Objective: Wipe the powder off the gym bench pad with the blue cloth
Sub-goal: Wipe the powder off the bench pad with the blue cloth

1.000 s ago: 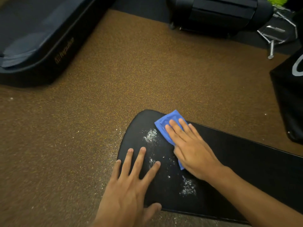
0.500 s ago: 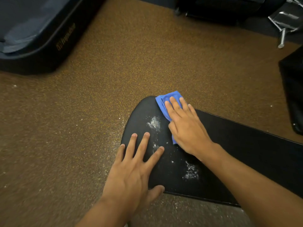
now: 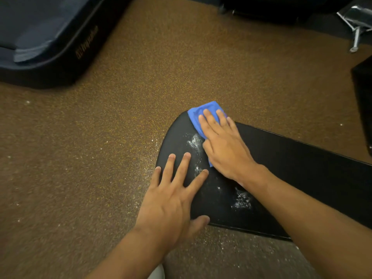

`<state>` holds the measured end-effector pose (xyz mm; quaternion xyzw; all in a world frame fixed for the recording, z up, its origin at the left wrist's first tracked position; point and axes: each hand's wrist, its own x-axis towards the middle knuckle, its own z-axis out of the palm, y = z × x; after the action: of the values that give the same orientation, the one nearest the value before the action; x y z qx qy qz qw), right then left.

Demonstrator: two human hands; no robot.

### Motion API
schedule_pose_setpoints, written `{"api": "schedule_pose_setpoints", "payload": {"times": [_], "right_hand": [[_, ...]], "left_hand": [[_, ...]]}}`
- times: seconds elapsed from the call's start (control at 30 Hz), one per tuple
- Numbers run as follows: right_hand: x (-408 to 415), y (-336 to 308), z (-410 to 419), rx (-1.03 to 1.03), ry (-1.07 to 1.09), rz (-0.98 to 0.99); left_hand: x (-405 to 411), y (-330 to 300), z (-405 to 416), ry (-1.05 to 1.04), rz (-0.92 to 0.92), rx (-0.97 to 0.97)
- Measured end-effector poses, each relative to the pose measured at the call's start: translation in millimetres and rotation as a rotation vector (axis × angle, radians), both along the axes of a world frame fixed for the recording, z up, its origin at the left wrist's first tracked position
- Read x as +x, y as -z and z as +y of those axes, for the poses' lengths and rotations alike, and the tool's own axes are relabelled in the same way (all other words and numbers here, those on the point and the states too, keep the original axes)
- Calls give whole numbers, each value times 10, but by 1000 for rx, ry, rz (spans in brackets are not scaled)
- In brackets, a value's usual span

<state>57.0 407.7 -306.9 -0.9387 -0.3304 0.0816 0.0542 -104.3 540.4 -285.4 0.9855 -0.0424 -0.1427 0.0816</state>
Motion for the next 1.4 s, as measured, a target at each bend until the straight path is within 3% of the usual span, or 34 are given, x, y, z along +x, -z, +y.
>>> {"api": "schedule_pose_setpoints", "payload": {"times": [0.13,0.37,0.6,0.8,1.0,1.23,1.4], "right_hand": [[-159,-59,-436,-82,-222,27],[188,-44,39,-20,41,45],[-227,-83,-422,-76,-279,40],[156,-8,18,-28,-6,37],[-275,-86,-598,-72,-272,39],[150,-53,-168,-9,8,59],[-111,-33,-328,-25,-191,47]], "left_hand": [[-5,4,1,16,-4,-7],[-43,53,4,-7,-57,-26],[-41,50,-17,-30,-48,-31],[-7,44,-6,-42,-25,-16],[-37,65,-10,-56,-38,-38],[-167,75,-21,-71,-83,-61],[-169,90,-24,-79,-105,-71]]}}
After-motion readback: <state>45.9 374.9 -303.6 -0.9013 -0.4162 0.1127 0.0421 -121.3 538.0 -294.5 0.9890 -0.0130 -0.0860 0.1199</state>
